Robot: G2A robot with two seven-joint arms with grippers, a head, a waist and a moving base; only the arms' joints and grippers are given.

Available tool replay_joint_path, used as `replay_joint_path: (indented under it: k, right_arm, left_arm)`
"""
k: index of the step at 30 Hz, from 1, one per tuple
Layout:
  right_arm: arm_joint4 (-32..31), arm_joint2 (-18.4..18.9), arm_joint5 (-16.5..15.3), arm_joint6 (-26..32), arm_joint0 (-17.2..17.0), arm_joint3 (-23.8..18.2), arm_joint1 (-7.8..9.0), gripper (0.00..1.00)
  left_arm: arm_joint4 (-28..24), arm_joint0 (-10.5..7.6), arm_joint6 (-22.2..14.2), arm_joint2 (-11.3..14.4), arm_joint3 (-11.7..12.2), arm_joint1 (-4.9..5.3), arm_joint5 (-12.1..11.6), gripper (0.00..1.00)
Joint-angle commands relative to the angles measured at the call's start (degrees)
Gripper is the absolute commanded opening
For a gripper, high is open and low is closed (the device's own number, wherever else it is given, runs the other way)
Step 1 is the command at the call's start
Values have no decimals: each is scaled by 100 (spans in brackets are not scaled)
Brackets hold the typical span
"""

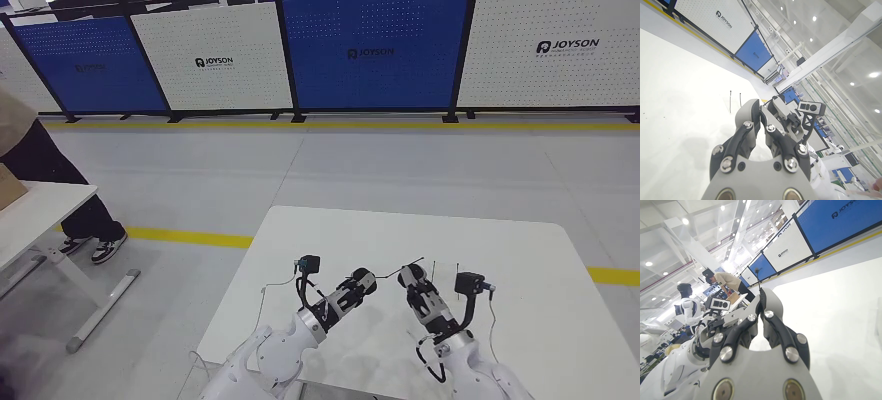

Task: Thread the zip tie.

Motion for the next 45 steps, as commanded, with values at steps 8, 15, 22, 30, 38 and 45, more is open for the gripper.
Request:
replay_joint_path:
  k: [8,15,22,30,38,45]
  right_arm:
    - [-12,4,7,-4,-1,42,-32,0]
    - [-47,22,1,-142,-35,57,-57,0]
    - [-88,64,-67,-151,-74,50,-68,0]
    - [-104,18,-27,-61,-11,117,-102,0]
    - [-83,-1,-32,-63,8,143,-135,0]
    - [-55,-32,-31,-65,-24,137,-162,0]
  left_arm:
    - [0,0,0,0,0,0,0,0]
    - [0,0,0,0,0,0,0,0]
    - [0,0,0,0,0,0,0,0]
    - [0,0,0,0,0,0,0,0]
    - [0,0,0,0,0,0,0,0]
    - [0,-7,38,13,-6,-4,14,0]
